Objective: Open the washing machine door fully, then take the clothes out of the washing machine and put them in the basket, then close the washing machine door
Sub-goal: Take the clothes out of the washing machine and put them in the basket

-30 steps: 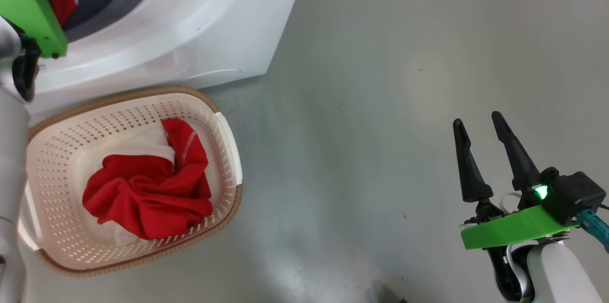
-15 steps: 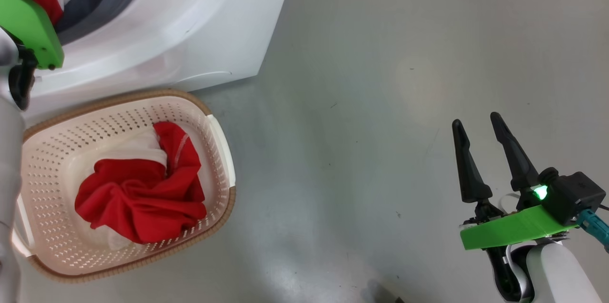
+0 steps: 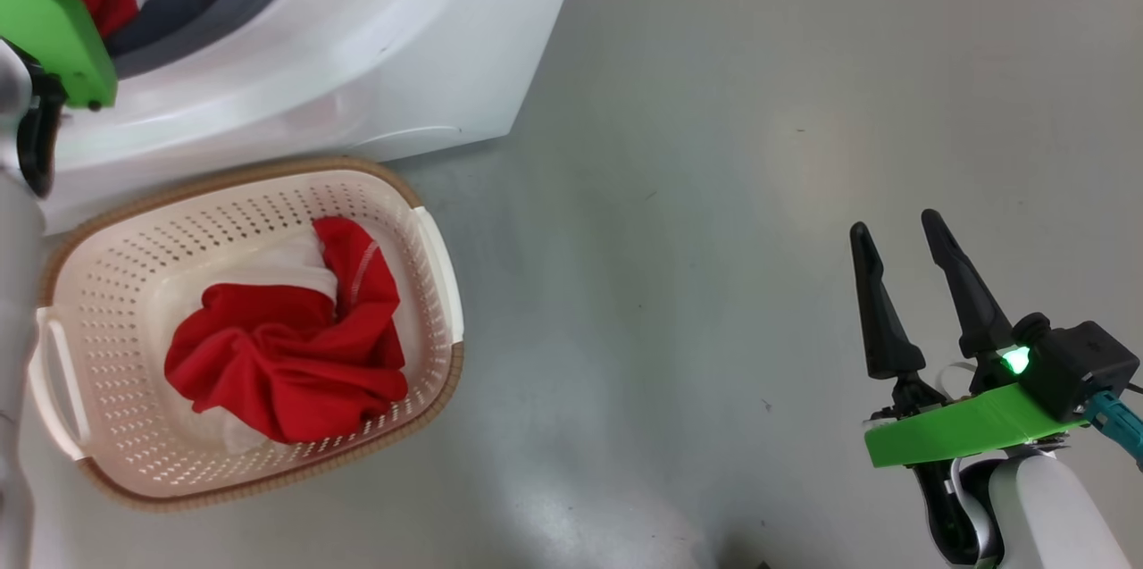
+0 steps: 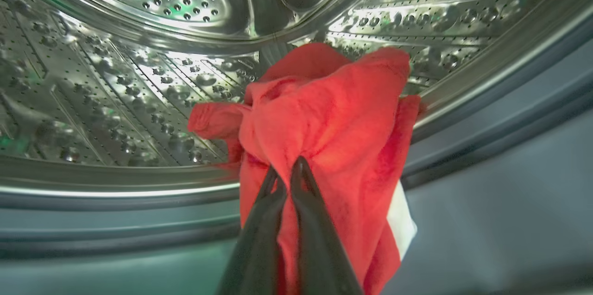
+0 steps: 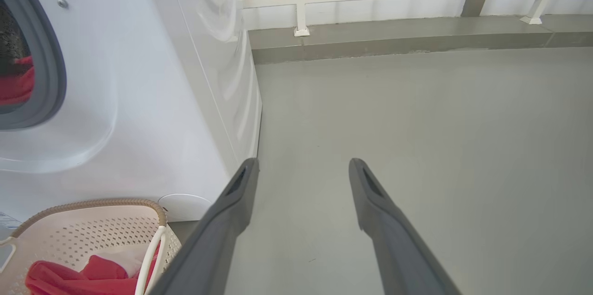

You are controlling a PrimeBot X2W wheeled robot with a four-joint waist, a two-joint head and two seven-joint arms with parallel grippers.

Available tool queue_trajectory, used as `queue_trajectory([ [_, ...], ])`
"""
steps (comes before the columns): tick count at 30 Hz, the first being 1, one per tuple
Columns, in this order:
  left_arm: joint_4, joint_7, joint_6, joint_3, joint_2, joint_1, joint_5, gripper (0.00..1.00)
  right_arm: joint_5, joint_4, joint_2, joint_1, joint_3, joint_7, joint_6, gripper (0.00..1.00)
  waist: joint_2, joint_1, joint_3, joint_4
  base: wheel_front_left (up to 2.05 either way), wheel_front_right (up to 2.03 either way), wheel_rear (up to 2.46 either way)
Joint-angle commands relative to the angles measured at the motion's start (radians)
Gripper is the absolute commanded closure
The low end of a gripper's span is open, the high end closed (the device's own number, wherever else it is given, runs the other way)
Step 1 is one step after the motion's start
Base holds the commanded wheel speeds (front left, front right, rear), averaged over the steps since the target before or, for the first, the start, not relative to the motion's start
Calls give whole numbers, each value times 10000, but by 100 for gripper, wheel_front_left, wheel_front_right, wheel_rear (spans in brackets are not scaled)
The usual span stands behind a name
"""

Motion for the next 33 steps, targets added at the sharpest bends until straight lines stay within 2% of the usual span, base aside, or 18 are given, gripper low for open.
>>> queue_trajectory([
  [1,-308,-266,-63,23,396,-81,57,100,107,-177,-139,-101,146,-63,63,0,0,0,-53,84,0,0,0],
  [13,-1052,-2136,-42,84,170,528,-176,100,16,-210,-139,-77,76,-63,63,0,0,0,-211,555,0,0,0],
  [23,-2363,-2384,-26,236,28,1704,-376,100,-50,-170,-139,11,14,-63,63,0,0,0,-574,864,0,0,0],
  [33,-4519,-2396,184,616,-194,3674,-584,100,-165,-167,-139,166,-124,-63,63,0,0,0,-1202,1096,0,0,0],
])
